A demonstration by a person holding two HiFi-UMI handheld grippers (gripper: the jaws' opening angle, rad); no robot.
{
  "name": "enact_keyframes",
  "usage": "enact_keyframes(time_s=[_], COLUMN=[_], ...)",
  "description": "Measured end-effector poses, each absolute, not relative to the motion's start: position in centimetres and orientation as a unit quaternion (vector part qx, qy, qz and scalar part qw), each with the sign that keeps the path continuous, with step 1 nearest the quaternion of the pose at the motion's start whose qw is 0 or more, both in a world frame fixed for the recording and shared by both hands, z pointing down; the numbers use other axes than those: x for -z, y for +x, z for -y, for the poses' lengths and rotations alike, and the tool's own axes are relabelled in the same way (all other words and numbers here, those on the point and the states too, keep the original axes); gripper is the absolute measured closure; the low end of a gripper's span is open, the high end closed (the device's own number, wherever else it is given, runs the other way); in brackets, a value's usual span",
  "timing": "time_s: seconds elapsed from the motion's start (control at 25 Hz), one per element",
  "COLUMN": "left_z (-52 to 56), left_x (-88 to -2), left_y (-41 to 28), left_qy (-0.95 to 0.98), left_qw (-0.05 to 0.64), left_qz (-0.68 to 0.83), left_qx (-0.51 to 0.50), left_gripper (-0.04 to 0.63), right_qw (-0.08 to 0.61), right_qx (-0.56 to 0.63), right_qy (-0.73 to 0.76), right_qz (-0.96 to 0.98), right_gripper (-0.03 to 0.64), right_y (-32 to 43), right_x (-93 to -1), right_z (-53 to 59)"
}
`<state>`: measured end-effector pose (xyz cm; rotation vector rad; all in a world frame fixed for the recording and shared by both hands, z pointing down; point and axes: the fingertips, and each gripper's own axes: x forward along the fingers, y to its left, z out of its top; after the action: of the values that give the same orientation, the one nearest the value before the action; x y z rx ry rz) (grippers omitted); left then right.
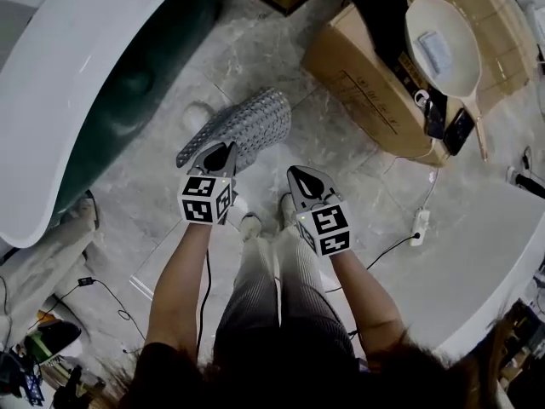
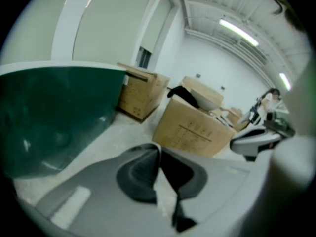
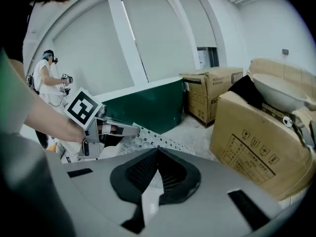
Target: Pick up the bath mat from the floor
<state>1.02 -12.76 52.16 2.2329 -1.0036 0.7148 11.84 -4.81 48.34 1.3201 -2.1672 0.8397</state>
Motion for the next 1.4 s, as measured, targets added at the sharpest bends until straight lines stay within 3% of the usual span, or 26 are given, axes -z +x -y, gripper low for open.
enact_keyframes(time_s=[0.68,1.4], left_z=[9.1,4.9], left_x=[-31.4,-18.2], left_y=[-1.6,-3.8], left_qy=[0.860,0.865], left_qw=[0.244,0.213], left_qz=[0.382,0.416], left_qx=[-0.235,-0.181], left_gripper=[0.578,0.579], right_qw=[0.229,0.188], right_qx=[-0.243,-0.185], right_qy=[0.466,0.463], right_qz=[0.819,0.846], right_gripper=[0.617,0.617], right_y=[11.4,11.1], right_x=[-32.7,-21.2], right_z=[4.3,4.4])
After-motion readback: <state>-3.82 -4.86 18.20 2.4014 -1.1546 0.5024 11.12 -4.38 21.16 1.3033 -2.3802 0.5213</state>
